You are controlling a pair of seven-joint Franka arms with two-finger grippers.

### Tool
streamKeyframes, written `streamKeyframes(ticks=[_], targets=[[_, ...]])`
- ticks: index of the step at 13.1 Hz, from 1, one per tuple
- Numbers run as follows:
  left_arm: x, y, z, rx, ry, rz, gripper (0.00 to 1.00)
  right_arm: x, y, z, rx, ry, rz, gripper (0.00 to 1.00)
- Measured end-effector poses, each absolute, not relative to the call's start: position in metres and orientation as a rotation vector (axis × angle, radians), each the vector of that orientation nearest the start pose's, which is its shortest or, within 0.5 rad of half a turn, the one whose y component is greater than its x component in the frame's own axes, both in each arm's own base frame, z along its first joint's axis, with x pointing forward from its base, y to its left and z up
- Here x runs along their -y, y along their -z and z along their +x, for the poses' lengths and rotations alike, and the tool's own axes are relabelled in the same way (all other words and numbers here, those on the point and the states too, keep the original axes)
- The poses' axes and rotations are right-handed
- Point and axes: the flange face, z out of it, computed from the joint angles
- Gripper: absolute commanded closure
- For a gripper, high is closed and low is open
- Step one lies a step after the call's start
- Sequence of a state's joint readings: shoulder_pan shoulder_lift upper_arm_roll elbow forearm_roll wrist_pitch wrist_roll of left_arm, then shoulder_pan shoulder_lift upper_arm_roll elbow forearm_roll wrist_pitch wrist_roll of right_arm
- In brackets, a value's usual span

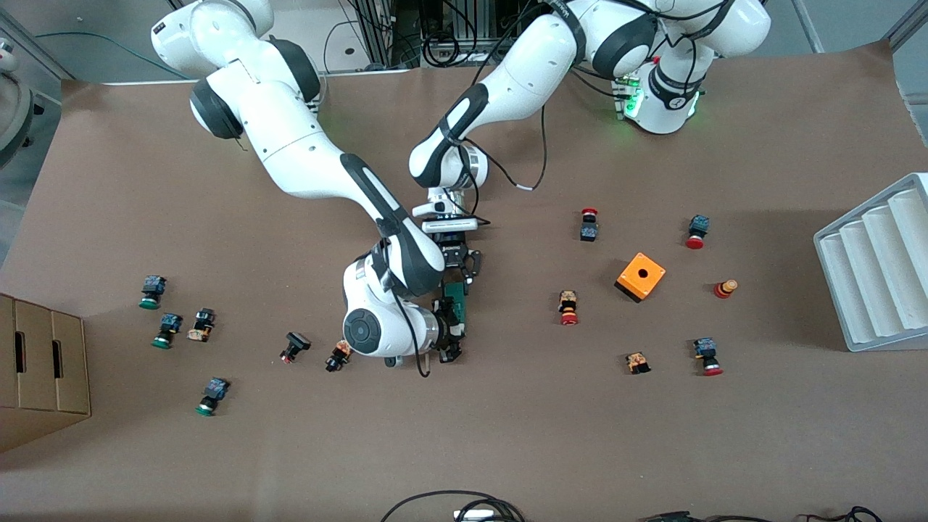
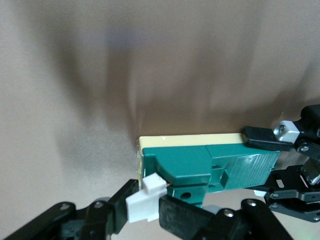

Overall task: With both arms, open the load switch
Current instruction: 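Lower the right gripper fingers onto the white lever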

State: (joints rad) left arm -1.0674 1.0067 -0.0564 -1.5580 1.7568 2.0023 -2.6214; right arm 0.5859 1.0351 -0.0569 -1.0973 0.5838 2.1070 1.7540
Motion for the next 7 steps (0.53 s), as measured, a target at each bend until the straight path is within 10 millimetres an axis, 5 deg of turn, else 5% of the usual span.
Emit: streamKeyframes(ticks=[7], targets=[[0.5730, -0.0549, 0.3452, 0.207, 1.862, -2.531, 0.45, -0.4260, -0.1898, 0.6466, -1.984, -0.614, -2.123, 0.73]])
